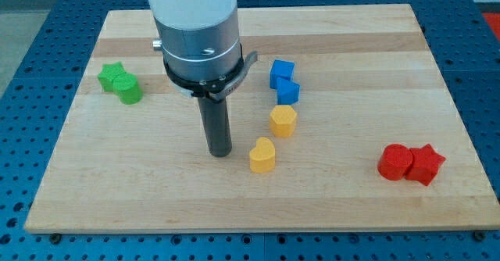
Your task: Move the yellow heart down to the yellow hexagon
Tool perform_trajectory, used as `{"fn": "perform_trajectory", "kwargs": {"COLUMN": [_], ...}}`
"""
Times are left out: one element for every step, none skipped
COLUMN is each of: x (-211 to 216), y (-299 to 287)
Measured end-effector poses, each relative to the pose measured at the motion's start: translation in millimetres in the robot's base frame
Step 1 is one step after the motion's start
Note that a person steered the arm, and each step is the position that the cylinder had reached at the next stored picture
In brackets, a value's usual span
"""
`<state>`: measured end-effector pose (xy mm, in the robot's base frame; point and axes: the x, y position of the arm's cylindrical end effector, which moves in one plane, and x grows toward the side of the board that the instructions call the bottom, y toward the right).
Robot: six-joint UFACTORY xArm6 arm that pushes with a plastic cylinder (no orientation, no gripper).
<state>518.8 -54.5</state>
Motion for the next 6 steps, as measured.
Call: {"fn": "perform_trajectory", "kwargs": {"x": [2,2,2,2,2,2], "y": [17,26,33,44,58,61]}}
